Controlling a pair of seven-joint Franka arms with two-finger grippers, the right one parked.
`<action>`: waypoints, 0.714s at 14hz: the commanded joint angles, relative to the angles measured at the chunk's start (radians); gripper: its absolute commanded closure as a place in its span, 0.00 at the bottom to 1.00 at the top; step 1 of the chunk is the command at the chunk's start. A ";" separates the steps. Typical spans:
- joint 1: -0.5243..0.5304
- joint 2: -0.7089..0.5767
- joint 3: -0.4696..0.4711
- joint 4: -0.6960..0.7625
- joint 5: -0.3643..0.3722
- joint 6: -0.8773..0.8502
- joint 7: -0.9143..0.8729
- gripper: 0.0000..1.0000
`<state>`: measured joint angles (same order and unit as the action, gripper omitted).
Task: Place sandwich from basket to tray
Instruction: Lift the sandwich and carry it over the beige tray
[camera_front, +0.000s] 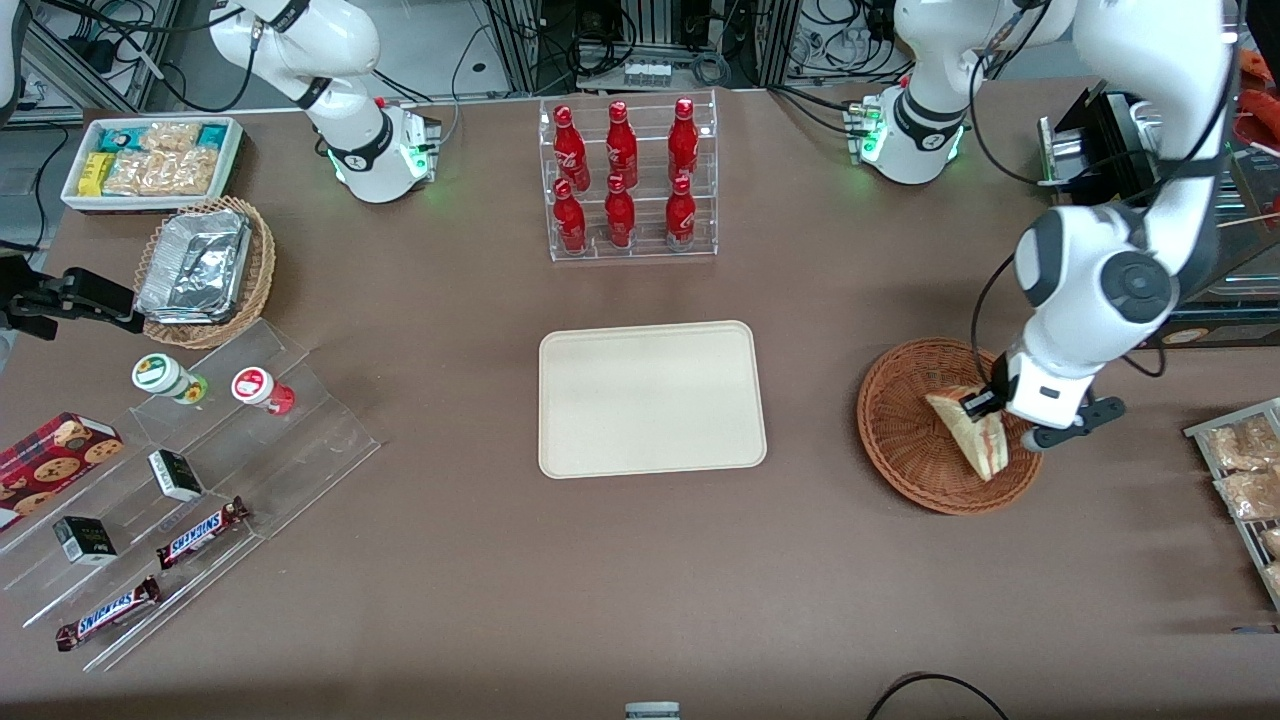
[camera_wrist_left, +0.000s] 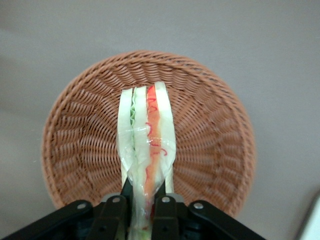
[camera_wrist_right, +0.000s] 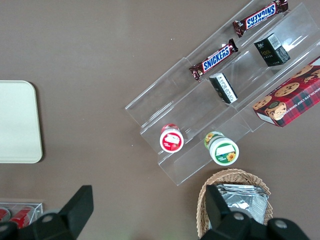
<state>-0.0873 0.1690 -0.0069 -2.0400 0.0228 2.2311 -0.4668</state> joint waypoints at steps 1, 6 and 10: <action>-0.060 0.043 -0.008 0.217 0.011 -0.201 -0.006 1.00; -0.247 0.145 -0.008 0.431 0.005 -0.321 -0.136 1.00; -0.374 0.236 -0.010 0.523 -0.003 -0.327 -0.183 1.00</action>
<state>-0.4008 0.3389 -0.0280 -1.6020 0.0207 1.9432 -0.6150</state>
